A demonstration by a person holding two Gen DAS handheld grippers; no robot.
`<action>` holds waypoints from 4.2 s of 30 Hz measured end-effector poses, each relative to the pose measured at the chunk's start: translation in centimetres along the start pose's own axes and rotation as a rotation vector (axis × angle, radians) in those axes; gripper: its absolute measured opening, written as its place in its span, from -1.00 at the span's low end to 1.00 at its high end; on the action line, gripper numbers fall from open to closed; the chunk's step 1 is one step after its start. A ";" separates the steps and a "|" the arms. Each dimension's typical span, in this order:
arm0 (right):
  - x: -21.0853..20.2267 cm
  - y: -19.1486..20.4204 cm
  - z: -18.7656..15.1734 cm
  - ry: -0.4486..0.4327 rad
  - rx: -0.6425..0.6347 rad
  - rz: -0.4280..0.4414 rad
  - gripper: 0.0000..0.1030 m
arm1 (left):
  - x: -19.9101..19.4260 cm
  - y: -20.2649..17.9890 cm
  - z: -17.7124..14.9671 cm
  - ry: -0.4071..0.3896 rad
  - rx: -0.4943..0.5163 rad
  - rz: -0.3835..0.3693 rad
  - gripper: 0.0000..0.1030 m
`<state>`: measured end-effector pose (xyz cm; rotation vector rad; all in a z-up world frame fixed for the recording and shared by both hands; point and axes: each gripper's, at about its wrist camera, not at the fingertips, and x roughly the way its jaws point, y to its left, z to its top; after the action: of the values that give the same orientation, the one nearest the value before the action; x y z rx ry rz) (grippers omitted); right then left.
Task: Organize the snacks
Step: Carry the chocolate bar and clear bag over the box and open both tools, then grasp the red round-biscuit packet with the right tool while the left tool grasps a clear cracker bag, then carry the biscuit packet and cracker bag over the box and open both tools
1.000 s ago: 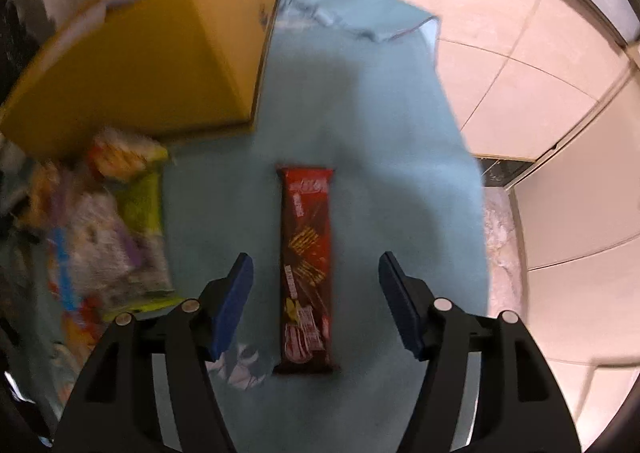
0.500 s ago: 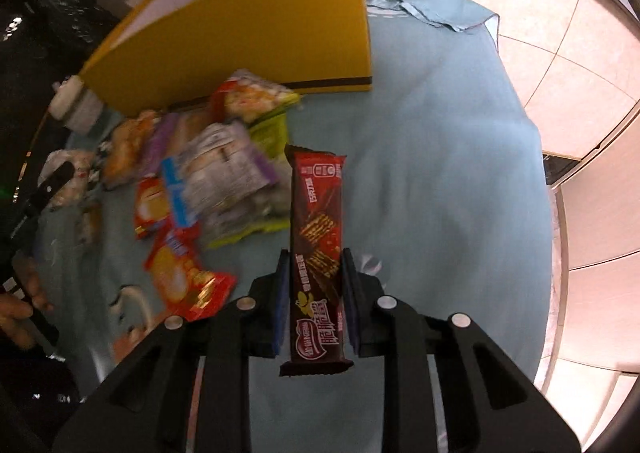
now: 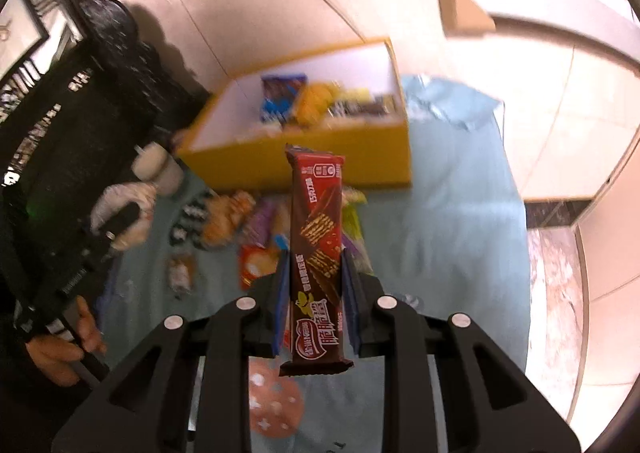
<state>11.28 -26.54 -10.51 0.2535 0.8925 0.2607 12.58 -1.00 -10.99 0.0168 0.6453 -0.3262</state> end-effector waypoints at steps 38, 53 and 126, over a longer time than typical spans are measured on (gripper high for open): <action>-4.2 2.5 15.6 -0.217 -0.084 0.021 -0.53 | 1.6 -0.3 15.1 -0.190 -0.005 0.009 -0.06; 7.6 -1.0 13.7 -0.003 -0.108 -0.094 0.25 | 11.4 3.9 13.1 -0.016 -0.046 0.149 0.83; -3.9 3.9 -1.5 -0.046 -0.174 0.036 -0.12 | -3.2 -0.4 -1.1 0.023 -0.019 -0.017 0.08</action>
<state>7.34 -23.95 -7.29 0.1135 0.8150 0.3624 9.36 -0.34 -9.91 -0.0036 0.6722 -0.3366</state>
